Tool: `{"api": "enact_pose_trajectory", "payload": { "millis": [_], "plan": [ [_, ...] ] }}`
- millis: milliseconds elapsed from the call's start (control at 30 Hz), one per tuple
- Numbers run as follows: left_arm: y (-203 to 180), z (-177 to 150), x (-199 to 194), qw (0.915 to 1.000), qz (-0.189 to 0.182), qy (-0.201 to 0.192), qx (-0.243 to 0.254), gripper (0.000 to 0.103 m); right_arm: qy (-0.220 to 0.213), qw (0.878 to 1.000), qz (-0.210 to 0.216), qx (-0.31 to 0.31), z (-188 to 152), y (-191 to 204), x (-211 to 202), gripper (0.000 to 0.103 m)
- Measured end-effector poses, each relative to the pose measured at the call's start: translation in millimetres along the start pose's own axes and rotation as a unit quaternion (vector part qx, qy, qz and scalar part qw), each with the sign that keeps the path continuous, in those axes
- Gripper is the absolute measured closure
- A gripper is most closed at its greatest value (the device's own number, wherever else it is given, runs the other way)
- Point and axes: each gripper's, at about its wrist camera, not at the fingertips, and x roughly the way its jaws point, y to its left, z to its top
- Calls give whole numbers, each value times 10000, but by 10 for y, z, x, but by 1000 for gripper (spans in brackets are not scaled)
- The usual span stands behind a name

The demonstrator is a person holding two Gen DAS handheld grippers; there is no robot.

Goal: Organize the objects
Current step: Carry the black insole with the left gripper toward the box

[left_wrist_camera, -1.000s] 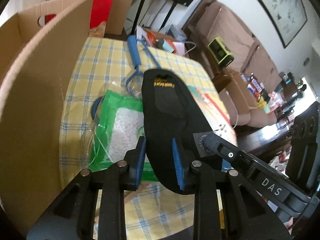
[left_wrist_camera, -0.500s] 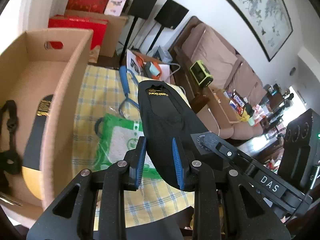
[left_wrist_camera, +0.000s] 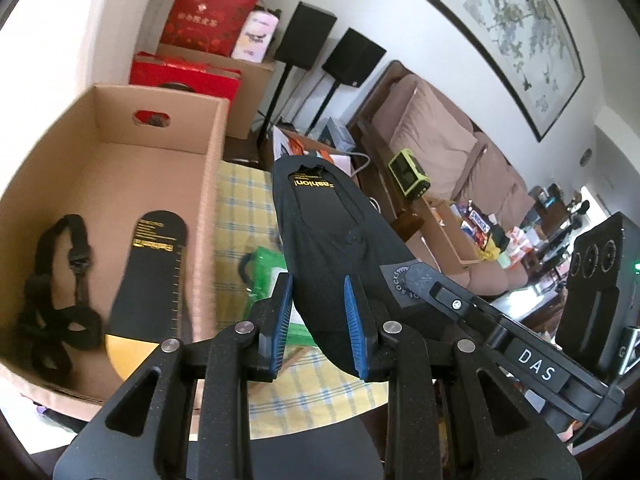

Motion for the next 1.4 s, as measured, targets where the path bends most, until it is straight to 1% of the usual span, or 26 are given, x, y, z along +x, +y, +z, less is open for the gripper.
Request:
{"api": "enact_pose_trajectory", "payload": {
  "millis": [100,333,467,667,833,1033,1233,1300,1400],
  "plan": [
    [120,34,-140,9999,112,-121,7,79,45,9999,93,-108,6,180,57,86],
    [447,139,-395,9991,335,-251,-83,79,206,9988,228,-387,0,557,305,86],
    [651,180,-478,9984,446,-297,-153,79,388,9976,289,-494,-40,737,516,86],
    [939,172,-474,9973,619,-248,-306,79,670,9954,298,-619,-151,892,789,86],
    [1149,135,-409,9966,697,-132,-420,79,850,9937,259,-685,-225,972,952,86],
    [1315,60,-263,9956,785,55,-515,79,1015,9918,196,-756,-301,992,1093,86],
    [1440,-30,-107,9946,742,325,-646,79,1061,9898,28,-952,-342,1059,1116,86],
    [1461,-50,-58,9943,732,398,-666,79,1113,9894,24,-936,-341,1061,1118,85],
    [1498,-83,50,9929,724,616,-716,80,1114,9898,33,-884,-329,1060,1071,83]
  ]
}}
